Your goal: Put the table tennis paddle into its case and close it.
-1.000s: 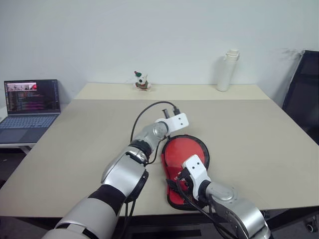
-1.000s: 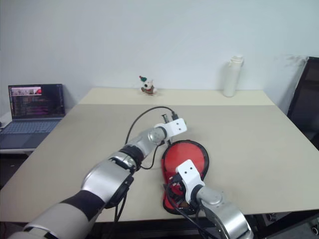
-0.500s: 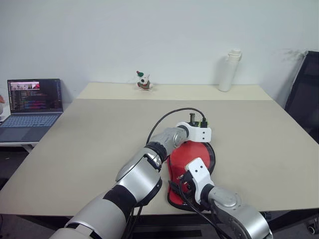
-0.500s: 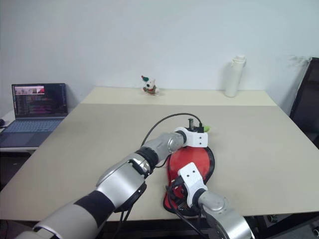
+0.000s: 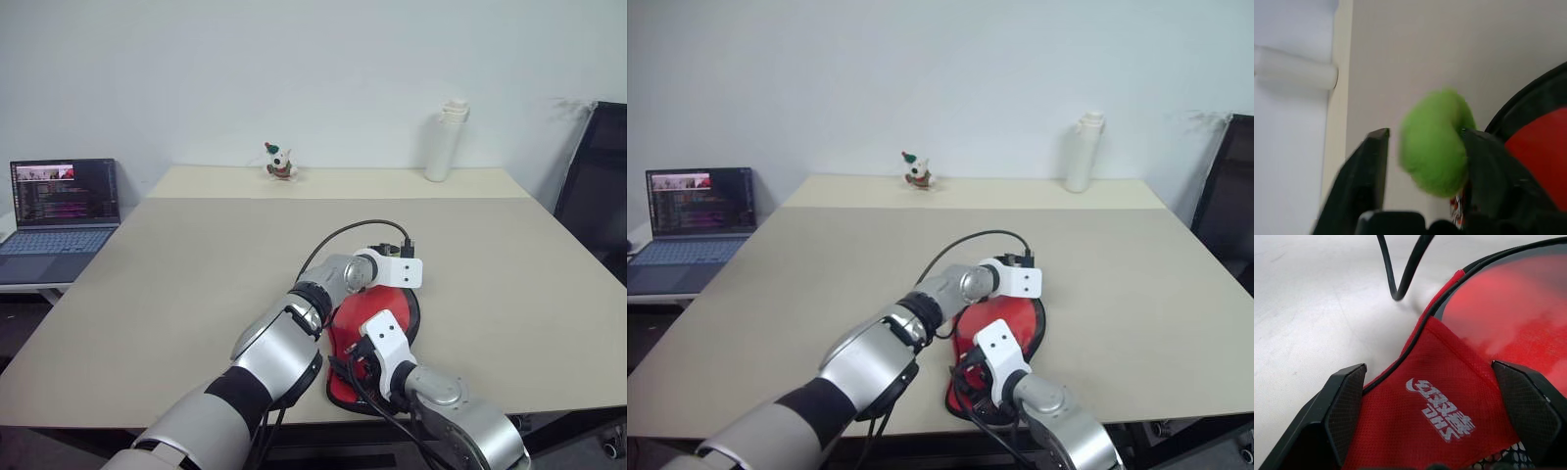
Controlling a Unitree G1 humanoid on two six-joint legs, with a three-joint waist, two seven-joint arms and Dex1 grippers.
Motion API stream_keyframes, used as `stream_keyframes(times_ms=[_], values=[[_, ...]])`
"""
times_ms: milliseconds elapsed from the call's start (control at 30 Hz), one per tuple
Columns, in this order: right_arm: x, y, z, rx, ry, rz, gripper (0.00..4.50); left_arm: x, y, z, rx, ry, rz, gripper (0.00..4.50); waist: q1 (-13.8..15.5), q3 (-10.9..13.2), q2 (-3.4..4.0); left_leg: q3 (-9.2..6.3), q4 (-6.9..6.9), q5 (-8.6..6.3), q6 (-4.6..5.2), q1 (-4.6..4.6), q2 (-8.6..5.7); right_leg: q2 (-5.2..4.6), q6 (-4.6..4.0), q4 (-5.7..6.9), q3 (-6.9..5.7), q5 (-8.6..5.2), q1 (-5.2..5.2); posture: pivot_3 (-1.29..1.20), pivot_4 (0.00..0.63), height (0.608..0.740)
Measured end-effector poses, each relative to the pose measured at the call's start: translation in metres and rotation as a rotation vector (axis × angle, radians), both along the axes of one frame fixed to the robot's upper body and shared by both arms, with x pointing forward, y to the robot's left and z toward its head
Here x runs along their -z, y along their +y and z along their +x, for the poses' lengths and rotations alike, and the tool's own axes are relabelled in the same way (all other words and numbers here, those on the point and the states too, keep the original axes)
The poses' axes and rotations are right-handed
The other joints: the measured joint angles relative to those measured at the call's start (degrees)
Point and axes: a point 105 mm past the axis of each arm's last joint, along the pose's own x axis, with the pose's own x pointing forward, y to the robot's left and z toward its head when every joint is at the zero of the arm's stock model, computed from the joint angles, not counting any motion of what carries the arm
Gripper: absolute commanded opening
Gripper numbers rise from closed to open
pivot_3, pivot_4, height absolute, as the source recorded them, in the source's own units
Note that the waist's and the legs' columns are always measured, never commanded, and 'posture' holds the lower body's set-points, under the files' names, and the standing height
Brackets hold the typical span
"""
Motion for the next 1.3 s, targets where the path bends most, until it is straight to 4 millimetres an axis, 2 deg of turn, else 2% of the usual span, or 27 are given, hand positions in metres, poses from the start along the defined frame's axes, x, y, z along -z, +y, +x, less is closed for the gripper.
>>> stream_keyframes(times_ms=[33,133,233,400,467,633,733,867,1033,1133,1200,1300], values=[[0.0,0.001,0.001,-0.005,0.002,-0.001,4.5,0.001,0.001,0.0,0.006,0.005,0.0,3.86,-0.1,0.0,0.0,0.01,-0.03,0.0,0.0,0.13,0.01,0.01,0.0,0.0,0.01,0.0,0.09,0.0,0.15,0.74],[0.001,0.003,0.005,-0.019,0.011,-0.004,4.5,0.001,0.007,0.0,0.004,0.046,-0.034,3.86,-0.2,0.0,0.0,0.01,-0.06,0.0,0.0,0.57,0.05,0.02,-0.03,0.0,0.0,-0.02,0.43,0.0,0.15,0.74],[0.0,0.005,0.008,-0.036,0.018,0.004,4.5,-0.009,0.017,0.005,-0.018,0.087,-0.148,3.86,-0.3,0.0,0.0,-0.01,-0.06,0.0,0.0,0.65,0.08,0.04,-0.02,0.07,0.02,-0.02,0.46,0.0,0.15,0.74],[-0.006,0.004,0.01,-0.08,0.04,0.061,4.5,-0.036,0.054,0.016,-0.055,0.147,-0.363,3.86,-0.4,0.0,0.03,-0.01,-0.1,0.0,0.0,0.64,0.12,0.11,-0.03,0.05,0.03,-0.02,0.45,0.0,0.15,0.74],[-0.009,0.003,0.009,-0.096,0.055,0.085,4.5,-0.038,0.073,0.018,-0.069,0.168,-0.414,3.86,-0.4,0.0,0.04,0.0,-0.12,0.0,0.0,0.61,0.12,0.11,-0.03,0.02,0.03,-0.02,0.43,0.0,0.15,0.74],[-0.018,-0.008,0.002,-0.145,0.094,0.113,4.5,-0.02,0.127,0.017,-0.133,0.261,-0.486,3.86,-0.1,0.1,0.09,-0.02,-0.1,-0.01,-0.01,0.35,0.07,0.03,-0.04,-0.02,0.0,-0.03,0.26,0.0,0.15,0.74],[-0.023,-0.013,-0.009,-0.215,0.112,0.105,4.5,-0.005,0.145,0.008,-0.129,0.363,-0.549,3.86,0.1,0.1,0.11,-0.09,-0.05,-0.01,-0.01,0.05,0.03,-0.06,-0.05,-0.02,-0.06,-0.02,0.09,0.0,0.15,0.74],[-0.026,-0.02,-0.02,-0.281,0.131,0.08,4.5,0.008,0.154,-0.006,-0.085,0.479,-0.616,3.86,0.3,0.1,0.1,-0.18,0.03,-0.01,-0.01,-0.17,-0.03,-0.15,-0.05,-0.01,-0.07,-0.02,-0.03,0.0,0.15,0.74],[-0.028,-0.036,-0.023,-0.285,0.158,0.072,4.5,0.025,0.16,-0.03,-0.027,0.627,-0.672,3.86,0.2,0.2,0.1,-0.26,0.03,0.0,0.0,-0.14,-0.03,-0.16,-0.05,0.01,-0.03,-0.02,-0.03,0.0,0.15,0.74],[-0.05,-0.035,-0.026,-0.308,0.152,0.197,4.5,0.024,0.151,-0.042,0.037,0.698,-0.695,3.86,0.2,0.2,0.11,-0.3,0.06,0.0,0.0,-0.17,0.0,-0.1,-0.05,0.05,-0.04,-0.02,-0.03,0.0,0.15,0.74],[-0.071,-0.036,-0.026,-0.334,0.134,0.277,4.5,0.014,0.142,-0.047,0.089,0.712,-0.697,3.86,0.2,0.2,0.11,-0.33,0.08,0.01,0.0,-0.15,0.0,-0.08,-0.05,0.06,-0.04,-0.02,0.0,0.0,0.15,0.74],[-0.095,-0.048,-0.019,-0.309,0.094,0.341,4.5,0.007,0.13,-0.051,0.14,0.724,-0.676,3.86,0.3,0.2,0.12,-0.33,0.07,0.01,0.0,-0.04,-0.02,-0.1,-0.05,0.0,-0.03,-0.02,0.13,0.0,0.15,0.74]])
